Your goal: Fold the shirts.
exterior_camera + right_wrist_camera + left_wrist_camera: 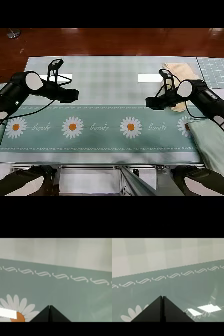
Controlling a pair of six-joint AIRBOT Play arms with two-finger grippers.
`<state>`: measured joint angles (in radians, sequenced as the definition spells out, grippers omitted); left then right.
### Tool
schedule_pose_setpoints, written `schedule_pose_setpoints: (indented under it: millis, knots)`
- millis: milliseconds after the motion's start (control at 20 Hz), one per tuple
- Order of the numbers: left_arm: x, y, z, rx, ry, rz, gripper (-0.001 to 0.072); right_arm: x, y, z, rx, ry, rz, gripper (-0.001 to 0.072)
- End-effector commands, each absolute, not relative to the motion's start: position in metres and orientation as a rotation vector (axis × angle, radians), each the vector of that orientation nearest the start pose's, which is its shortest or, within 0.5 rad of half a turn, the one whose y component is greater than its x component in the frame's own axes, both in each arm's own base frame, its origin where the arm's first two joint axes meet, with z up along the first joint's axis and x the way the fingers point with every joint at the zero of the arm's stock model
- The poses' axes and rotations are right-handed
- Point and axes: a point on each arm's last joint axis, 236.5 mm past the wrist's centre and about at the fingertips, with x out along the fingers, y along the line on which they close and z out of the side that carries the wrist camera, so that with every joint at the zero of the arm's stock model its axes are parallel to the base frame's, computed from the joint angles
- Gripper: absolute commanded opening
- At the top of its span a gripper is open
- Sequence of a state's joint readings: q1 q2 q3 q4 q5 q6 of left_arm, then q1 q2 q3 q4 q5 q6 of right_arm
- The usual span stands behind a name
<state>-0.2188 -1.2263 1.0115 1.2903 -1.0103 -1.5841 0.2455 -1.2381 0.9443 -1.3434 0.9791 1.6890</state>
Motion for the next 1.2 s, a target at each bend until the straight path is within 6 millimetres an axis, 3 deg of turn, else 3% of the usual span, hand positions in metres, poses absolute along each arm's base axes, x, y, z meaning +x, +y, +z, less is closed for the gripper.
schedule_pose_setpoints:
  millis: [0, 50, 100, 150, 200, 250, 350, 400, 500, 650, 750, 900, 950, 1000, 1050, 1150]
  knots:
    - [0.356, -0.136, -0.007, -0.153, 1.246, -0.297, 0.0023, 0.365, 0.131, -0.028, 0.166, 1.2, 0.215, 0.0029]
    - [0.357, -0.136, -0.006, -0.153, 1.24, -0.296, 0.0023, 0.374, 0.127, -0.026, 0.149, 1.164, 0.203, 0.0107]
    - [0.364, -0.136, -0.005, -0.158, 1.212, -0.293, 0.0023, 0.384, 0.122, -0.023, 0.13, 1.119, 0.185, 0.0399]
    - [0.37, -0.137, -0.003, -0.162, 1.186, -0.291, 0.0023, 0.395, 0.115, -0.018, 0.104, 1.07, 0.167, 0.0646]
    - [0.375, -0.137, -0.001, -0.167, 1.164, -0.289, 0.0024, 0.41, 0.103, -0.01, 0.043, 1.004, 0.142, 0.0635]
    - [0.384, -0.137, 0.0, -0.172, 1.131, -0.283, 0.0081, 0.426, 0.086, 0.002, 0.023, 0.937, 0.094, 0.0635]
    - [0.398, -0.136, -0.001, -0.17, 1.081, -0.271, 0.0701, 0.462, 0.041, 0.033, 0.083, 0.809, -0.044, 0.0635]
    - [0.406, -0.135, -0.002, -0.167, 1.058, -0.265, 0.0704, 0.476, 0.017, 0.041, 0.122, 0.777, -0.107, 0.0635]
    - [0.411, -0.132, -0.007, -0.157, 1.049, -0.255, 0.0704, 0.498, -0.034, 0.04, 0.169, 0.786, -0.215, 0.0635]
    - [0.414, -0.133, -0.01, -0.159, 1.045, -0.252, 0.0703, 0.508, -0.094, -0.002, 0.215, 0.942, -0.343, 0.0635]
    - [0.413, -0.133, -0.012, -0.159, 1.053, -0.251, 0.0704, 0.49, -0.105, -0.052, 0.266, 1.135, -0.366, 0.0634]
    - [0.413, -0.133, -0.012, -0.162, 1.054, -0.25, 0.0704, 0.461, -0.091, -0.104, 0.326, 1.361, -0.314, 0.0633]
    - [0.412, -0.133, -0.013, -0.162, 1.06, -0.25, 0.0703, 0.456, -0.084, -0.112, 0.337, 1.401, -0.289, 0.0588]
    - [0.409, -0.133, -0.014, -0.164, 1.075, -0.252, 0.0704, 0.454, -0.078, -0.114, 0.342, 1.415, -0.263, 0.0402]
    - [0.402, -0.133, -0.017, -0.159, 1.104, -0.256, 0.0704, 0.457, -0.071, -0.109, 0.345, 1.416, -0.215, 0.0034]
    - [0.385, -0.12, -0.024, -0.117, 1.188, -0.242, 0.0703, 0.472, -0.056, -0.081, 0.357, 1.382, -0.122, 0.0026]
